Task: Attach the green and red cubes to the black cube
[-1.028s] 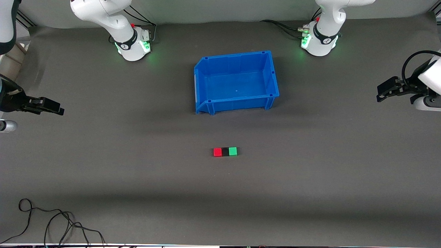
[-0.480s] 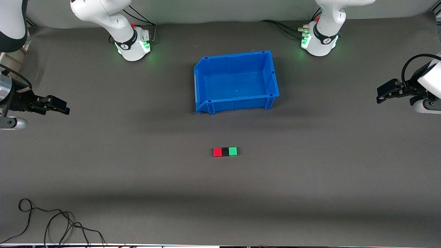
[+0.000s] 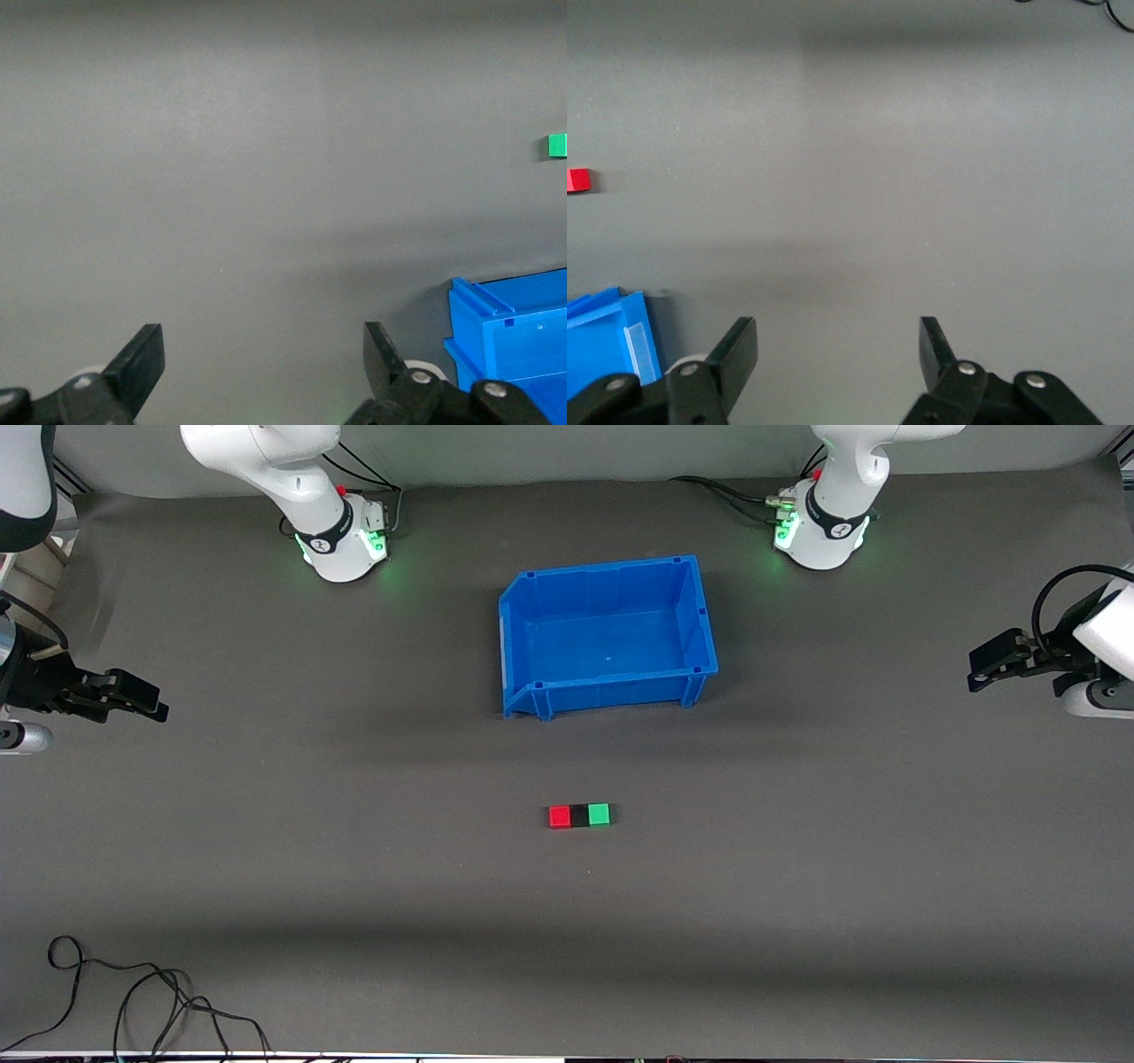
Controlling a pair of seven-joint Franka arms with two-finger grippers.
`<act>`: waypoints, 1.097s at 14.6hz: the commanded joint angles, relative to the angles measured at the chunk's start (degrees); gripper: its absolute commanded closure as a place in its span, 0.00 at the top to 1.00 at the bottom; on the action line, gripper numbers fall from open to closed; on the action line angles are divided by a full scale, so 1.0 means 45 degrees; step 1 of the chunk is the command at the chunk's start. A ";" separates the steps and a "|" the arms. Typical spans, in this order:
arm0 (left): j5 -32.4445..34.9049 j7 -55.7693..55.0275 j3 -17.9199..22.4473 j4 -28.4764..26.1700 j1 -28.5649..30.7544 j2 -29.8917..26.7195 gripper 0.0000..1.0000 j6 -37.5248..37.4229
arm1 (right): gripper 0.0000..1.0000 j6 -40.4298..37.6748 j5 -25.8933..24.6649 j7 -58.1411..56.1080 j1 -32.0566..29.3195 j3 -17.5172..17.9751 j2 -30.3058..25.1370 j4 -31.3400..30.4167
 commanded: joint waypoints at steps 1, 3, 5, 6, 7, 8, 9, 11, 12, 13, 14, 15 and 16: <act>0.0058 0.0209 -0.0004 0.0302 -0.0007 0.0111 1.00 -0.0197 | 0.82 0.0633 -0.0330 -0.0181 -0.0218 0.0354 -0.0942 -0.1159; 0.0077 0.0209 -0.0004 0.0302 -0.0007 0.0111 1.00 -0.0197 | 0.84 0.0633 -0.0330 -0.0161 -0.0218 0.0354 -0.0864 -0.0984; 0.0058 0.0209 -0.0004 0.0302 -0.0007 0.0111 1.00 -0.0178 | 0.87 0.0633 -0.0330 -0.0122 -0.0218 0.0354 -0.0747 -0.0750; 0.0058 0.0190 -0.0004 0.0321 -0.0027 0.0111 1.00 -0.0178 | 0.88 0.0633 -0.0330 -0.0103 -0.0218 0.0354 -0.0727 -0.0672; 0.0058 0.0209 -0.0004 0.0302 -0.0027 0.0111 1.00 -0.0178 | 0.89 0.0633 -0.0330 -0.0102 -0.0218 0.0354 -0.0708 -0.0613; 0.0058 0.0209 -0.0004 0.0302 -0.0027 0.0111 1.00 -0.0178 | 0.89 0.0613 -0.0310 -0.0102 -0.0218 0.0354 -0.0727 -0.0612; 0.0058 0.0209 -0.0004 0.0321 -0.0027 0.0111 1.00 -0.0178 | 0.89 0.0613 -0.0310 -0.0083 -0.0218 0.0354 -0.0708 -0.0612; 0.0058 0.0209 -0.0004 0.0321 -0.0008 0.0111 1.00 -0.0158 | 0.90 0.0555 -0.0310 -0.0083 -0.0140 0.0354 -0.0708 -0.0612; 0.0077 0.0209 -0.0004 0.0302 -0.0027 0.0111 1.00 -0.0139 | 0.91 0.0516 -0.0330 -0.0083 -0.0140 0.0354 -0.0708 -0.0612; 0.0078 0.0209 -0.0004 0.0321 -0.0008 0.0111 1.00 -0.0119 | 0.91 0.0496 -0.0310 -0.0083 -0.0120 0.0354 -0.0708 -0.0612; 0.0078 0.0209 -0.0004 0.0302 -0.0027 0.0111 1.00 -0.0119 | 0.91 0.0496 -0.0310 -0.0122 -0.0062 0.0354 -0.0553 -0.0612; 0.0078 0.0209 -0.0004 0.0302 -0.0027 0.0111 1.00 -0.0119 | 0.91 0.0496 -0.0330 -0.0103 -0.0042 0.0354 -0.0513 -0.0612; 0.0078 0.0209 -0.0004 0.0302 -0.0027 0.0111 1.00 -0.0119 | 0.92 0.0496 -0.0330 -0.0102 -0.0042 0.0354 -0.0512 -0.0612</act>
